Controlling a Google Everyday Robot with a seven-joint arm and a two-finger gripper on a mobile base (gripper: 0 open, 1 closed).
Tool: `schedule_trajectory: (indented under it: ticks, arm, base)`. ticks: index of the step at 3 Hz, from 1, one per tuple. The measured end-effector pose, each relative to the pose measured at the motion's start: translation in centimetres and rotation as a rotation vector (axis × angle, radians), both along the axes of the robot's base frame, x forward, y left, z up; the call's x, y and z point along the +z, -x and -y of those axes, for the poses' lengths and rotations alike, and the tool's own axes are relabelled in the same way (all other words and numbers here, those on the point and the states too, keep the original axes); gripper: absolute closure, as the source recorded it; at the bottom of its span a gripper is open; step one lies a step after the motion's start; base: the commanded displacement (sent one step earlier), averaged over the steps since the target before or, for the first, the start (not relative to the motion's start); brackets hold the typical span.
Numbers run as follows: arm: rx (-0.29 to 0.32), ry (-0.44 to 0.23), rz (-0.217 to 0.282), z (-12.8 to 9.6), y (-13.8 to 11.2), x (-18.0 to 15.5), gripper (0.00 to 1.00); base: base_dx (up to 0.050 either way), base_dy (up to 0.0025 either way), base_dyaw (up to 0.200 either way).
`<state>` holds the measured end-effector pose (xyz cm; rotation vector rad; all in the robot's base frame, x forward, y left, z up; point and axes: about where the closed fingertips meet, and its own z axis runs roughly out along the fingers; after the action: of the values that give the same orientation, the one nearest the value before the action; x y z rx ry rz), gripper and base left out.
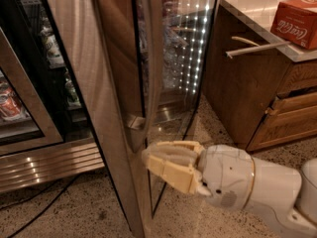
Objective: Open right fridge door
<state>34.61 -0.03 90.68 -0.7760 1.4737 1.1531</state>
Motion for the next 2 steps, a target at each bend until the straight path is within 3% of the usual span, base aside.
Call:
schedule_trajectory:
  ticks: [1, 2]
  arm:
    - [0.015, 0.009, -0.026, -1.1, 5.8, -0.2, 1.0]
    - [0.042, 0.015, -0.07, -1.6, 9.4, -0.8, 1.0]
  base:
    - [0.0, 0.0, 0.0]
    - [0.0, 0.0, 0.0]
